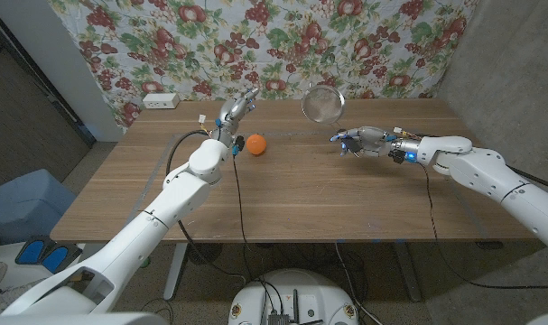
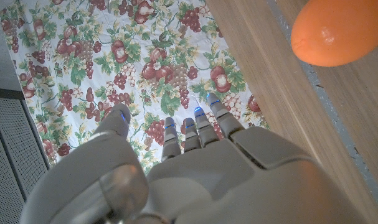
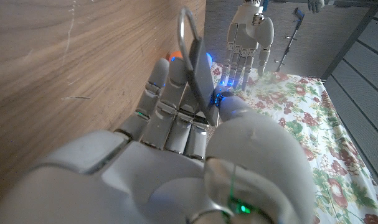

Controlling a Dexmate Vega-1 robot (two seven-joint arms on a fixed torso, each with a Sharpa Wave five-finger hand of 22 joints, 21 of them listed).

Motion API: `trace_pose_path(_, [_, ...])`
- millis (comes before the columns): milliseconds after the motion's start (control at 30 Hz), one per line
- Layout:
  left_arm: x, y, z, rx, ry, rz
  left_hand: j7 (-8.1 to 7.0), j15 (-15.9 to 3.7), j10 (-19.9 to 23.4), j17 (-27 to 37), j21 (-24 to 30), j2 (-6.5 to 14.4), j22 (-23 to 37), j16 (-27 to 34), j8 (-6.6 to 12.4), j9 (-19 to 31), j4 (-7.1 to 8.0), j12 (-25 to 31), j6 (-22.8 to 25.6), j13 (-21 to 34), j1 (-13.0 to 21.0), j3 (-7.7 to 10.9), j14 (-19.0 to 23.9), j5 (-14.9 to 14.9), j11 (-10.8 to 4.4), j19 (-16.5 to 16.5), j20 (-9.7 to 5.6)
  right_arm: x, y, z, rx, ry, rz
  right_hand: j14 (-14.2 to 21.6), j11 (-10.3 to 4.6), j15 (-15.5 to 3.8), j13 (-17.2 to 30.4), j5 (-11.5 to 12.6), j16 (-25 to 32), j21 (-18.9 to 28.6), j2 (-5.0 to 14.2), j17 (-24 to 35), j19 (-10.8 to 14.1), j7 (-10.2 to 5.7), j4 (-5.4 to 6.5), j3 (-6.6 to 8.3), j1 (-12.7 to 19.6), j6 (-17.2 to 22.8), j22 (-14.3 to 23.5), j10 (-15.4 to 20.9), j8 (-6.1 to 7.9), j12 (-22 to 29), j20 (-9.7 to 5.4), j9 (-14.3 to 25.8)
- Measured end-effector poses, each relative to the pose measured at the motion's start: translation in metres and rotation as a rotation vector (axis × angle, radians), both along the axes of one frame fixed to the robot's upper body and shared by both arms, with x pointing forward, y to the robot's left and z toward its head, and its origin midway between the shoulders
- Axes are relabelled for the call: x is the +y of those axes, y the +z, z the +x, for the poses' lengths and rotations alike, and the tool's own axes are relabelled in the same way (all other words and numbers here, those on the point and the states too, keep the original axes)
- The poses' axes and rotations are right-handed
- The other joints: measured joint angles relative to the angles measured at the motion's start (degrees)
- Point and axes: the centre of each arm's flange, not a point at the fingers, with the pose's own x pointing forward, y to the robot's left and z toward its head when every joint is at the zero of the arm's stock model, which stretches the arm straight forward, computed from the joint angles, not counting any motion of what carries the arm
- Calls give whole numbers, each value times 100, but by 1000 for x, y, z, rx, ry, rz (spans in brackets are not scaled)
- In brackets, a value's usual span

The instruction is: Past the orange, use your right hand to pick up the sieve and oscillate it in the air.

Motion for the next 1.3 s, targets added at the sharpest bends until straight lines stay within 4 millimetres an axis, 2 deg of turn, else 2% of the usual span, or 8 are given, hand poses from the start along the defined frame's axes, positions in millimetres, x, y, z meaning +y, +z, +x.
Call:
trace_pose_path(600, [-2, 0, -1, -5, -5, -3, 0, 0, 0, 15, 0, 8, 0, 0, 0, 0, -23, 0, 0, 1, -55, 23, 0, -41, 0, 0, 0, -5, 1, -3, -33, 21, 41, -28, -21, -30, 197, 41, -17, 0, 37, 16, -184, -56, 47, -47, -39, -58, 1, -21, -1, 0, 21, 79])
trace_pose_path(667, [-2, 0, -2, -5, -6, -3, 0, 0, 0, 15, 0, 29, 0, 0, 0, 0, -23, 0, 0, 1, -77, 23, 0, -41, 0, 0, 0, -5, 0, -4, -33, 20, 42, 23, -59, -81, 207, 42, -17, 0, 8, 16, -184, -36, 47, -47, -143, -38, 1, 22, -1, 0, 21, 79])
trace_pose_path(800, [-3, 0, -2, -5, -6, -4, 0, 0, 0, 15, 0, 29, 0, 0, 0, 0, -23, 1, 0, 1, -76, 23, 0, -40, 0, 0, 0, -5, 1, -4, -34, 18, 40, 25, 25, -80, 171, 42, -17, 84, 9, 43, -179, -11, 46, -46, -142, -64, 5, 107, -2, 0, 18, 79])
trace_pose_path(967, [-3, -1, -3, -5, -6, -4, 0, 0, 0, 15, 0, 42, 0, 0, 0, 0, -23, 1, 0, 1, -88, 23, 0, -40, 0, 0, 0, -5, 1, -4, -22, 3, 35, 98, 74, -64, 108, 42, 20, 182, 9, 43, -23, 18, -11, 11, -141, -91, 17, 215, -2, -17, -7, 64])
trace_pose_path(1033, [-3, -1, -3, -5, -6, -4, 0, 0, 0, 15, 0, 52, 0, 0, 0, 0, -23, 1, 0, 1, -99, 23, 0, -40, 0, 0, 0, -4, -1, -3, -7, -9, 28, 118, 101, -46, 79, 41, 45, 229, 7, 43, 55, 89, -27, 27, -139, -99, 17, 242, -23, -17, 27, 63])
trace_pose_path(1133, [-3, -1, -3, -5, -6, -4, 0, 0, 0, 14, 0, 52, 0, 0, 0, 0, -23, 1, 0, 1, -98, 23, 0, -39, 0, 0, 0, -4, -3, -2, 13, -21, 10, 183, 188, 20, -10, 27, 119, 347, 6, 66, 206, 160, -85, 86, -138, -97, 16, 330, -59, -18, 7, 42])
trace_pose_path(1233, [-3, -1, -3, -5, -6, -4, 0, 0, 0, 14, 0, 52, 0, 0, 0, 0, -23, 1, 0, 1, -98, 23, 0, -39, 0, 0, 0, -2, -3, -1, 29, -27, -12, 253, 238, 88, -77, -27, 195, 496, -54, 57, 389, 299, -146, 146, -77, -76, 16, 380, -112, -44, -11, 11])
trace_pose_path(1300, [-3, -1, -3, -5, -6, -4, 22, 0, 0, 14, 0, 52, 0, 0, 0, 0, -23, 1, 22, 1, -98, 23, 0, -39, 0, 0, 0, -1, -3, 0, 37, -29, -24, 276, 280, 110, -88, -31, 224, 563, -99, 53, 479, 303, -169, 169, -32, -70, 16, 422, -113, -44, -23, 0])
